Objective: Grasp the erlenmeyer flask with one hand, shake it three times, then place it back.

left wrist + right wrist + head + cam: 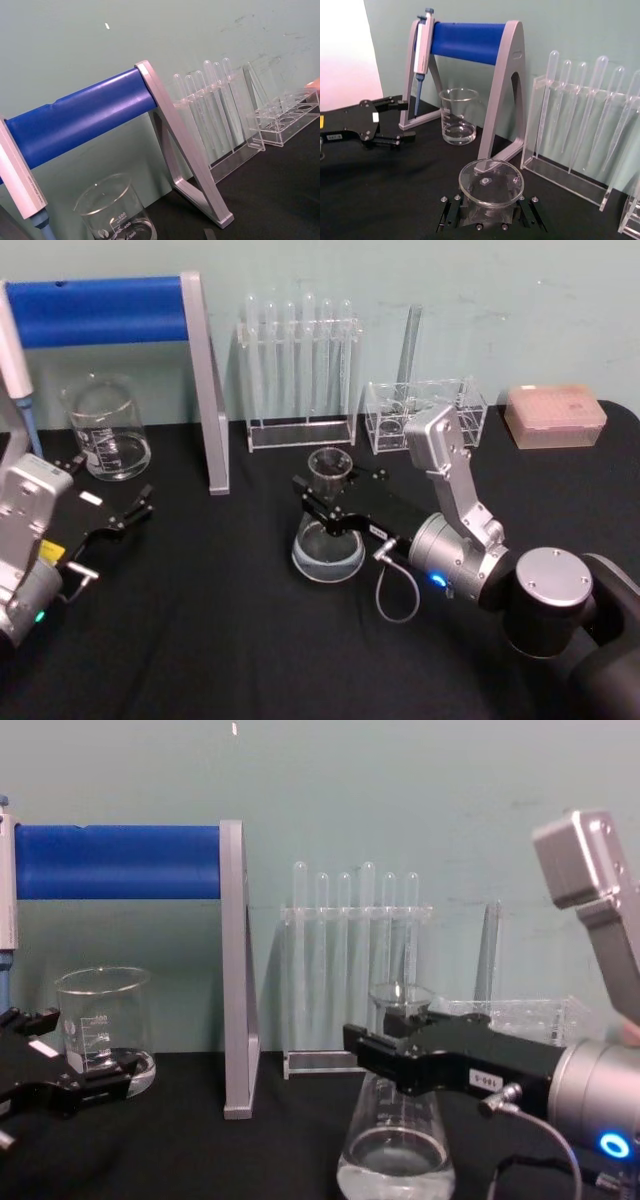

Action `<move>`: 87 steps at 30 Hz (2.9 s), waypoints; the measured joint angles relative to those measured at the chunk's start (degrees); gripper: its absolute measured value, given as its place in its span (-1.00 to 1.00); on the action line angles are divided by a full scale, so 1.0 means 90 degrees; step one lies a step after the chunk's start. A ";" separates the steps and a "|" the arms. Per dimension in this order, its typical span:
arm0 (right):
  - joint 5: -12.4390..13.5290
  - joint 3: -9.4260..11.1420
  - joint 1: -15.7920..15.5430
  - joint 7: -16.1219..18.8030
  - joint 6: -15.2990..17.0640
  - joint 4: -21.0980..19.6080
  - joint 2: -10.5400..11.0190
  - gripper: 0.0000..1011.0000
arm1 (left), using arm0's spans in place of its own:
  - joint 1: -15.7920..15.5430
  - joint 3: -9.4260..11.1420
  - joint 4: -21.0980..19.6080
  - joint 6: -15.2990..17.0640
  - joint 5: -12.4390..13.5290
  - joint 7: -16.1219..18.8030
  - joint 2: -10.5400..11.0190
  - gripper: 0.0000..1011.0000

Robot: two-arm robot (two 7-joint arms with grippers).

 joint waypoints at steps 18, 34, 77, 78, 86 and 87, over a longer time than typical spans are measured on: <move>-0.0127 -0.0034 -0.0001 -0.0040 -0.0012 0.0168 -0.0060 -0.11 | 0.0000 0.0000 0.0000 0.0000 0.0000 0.0000 0.0000 0.98; -0.0137 -0.0021 -0.0027 -0.0037 0.0028 0.0209 -0.0087 -0.11 | 0.0000 0.0000 0.0000 0.0000 0.0000 0.0000 0.0000 0.98; -0.0154 -0.0028 -0.0043 -0.0043 0.0055 0.0203 -0.0089 0.98 | 0.0000 0.0000 0.0000 0.0000 0.0000 0.0000 0.0000 0.98; -0.0154 -0.0028 -0.0043 -0.0044 0.0055 0.0203 -0.0089 0.98 | 0.0000 0.0000 0.0000 0.0000 0.0000 0.0000 0.0000 0.98; -0.0154 -0.0028 -0.0043 -0.0043 0.0053 0.0203 -0.0089 0.98 | 0.0000 0.0000 0.0000 0.0000 0.0000 0.0000 0.0000 0.98; -0.0154 -0.0028 -0.0043 -0.0044 0.0052 0.0203 -0.0089 0.98 | 0.0000 0.0000 0.0000 0.0000 0.0000 0.0000 0.0000 0.98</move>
